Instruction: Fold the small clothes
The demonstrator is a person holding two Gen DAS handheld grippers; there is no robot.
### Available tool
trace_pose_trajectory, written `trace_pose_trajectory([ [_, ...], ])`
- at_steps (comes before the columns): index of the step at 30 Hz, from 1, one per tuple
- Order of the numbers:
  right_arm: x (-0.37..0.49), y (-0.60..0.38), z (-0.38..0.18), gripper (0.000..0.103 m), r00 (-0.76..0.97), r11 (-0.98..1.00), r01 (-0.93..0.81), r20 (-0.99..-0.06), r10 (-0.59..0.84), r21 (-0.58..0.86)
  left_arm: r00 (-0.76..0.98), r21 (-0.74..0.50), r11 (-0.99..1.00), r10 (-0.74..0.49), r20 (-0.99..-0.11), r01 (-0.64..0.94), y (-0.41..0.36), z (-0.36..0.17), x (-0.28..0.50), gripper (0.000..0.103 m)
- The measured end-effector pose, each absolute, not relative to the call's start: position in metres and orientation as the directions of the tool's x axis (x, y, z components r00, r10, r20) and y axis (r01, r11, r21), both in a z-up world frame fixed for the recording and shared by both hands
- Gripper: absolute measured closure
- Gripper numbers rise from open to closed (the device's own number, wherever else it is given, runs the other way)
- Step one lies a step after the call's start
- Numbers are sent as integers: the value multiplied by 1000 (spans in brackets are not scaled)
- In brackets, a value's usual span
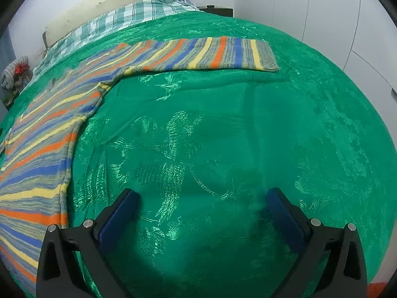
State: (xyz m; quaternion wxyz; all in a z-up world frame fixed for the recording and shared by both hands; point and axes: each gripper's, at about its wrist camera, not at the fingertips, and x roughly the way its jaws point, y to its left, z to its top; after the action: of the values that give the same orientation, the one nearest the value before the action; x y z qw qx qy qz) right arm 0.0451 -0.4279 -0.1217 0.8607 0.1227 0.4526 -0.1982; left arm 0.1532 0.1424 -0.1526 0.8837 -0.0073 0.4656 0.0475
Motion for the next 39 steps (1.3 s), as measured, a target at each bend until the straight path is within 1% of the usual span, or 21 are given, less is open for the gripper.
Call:
trace_pose_trajectory([
  [4, 43, -424, -121, 0, 513, 892, 452, -826, -233, 29, 564, 54, 995, 94, -821, -86, 139, -154, 153, 0],
  [24, 43, -424, -122, 0, 505, 890, 456, -828, -242, 18, 571, 73, 994, 106, -814, -81, 138, -155, 152, 0],
  [31, 45, -422, -123, 0, 490, 887, 461, -832, -260, -5, 555, 86, 994, 109, -824, -68, 137, -155, 157, 0],
  [39, 47, -419, -122, 0, 483, 886, 463, -833, -269, -18, 568, 93, 993, 115, -815, -67, 136, -157, 154, 0],
])
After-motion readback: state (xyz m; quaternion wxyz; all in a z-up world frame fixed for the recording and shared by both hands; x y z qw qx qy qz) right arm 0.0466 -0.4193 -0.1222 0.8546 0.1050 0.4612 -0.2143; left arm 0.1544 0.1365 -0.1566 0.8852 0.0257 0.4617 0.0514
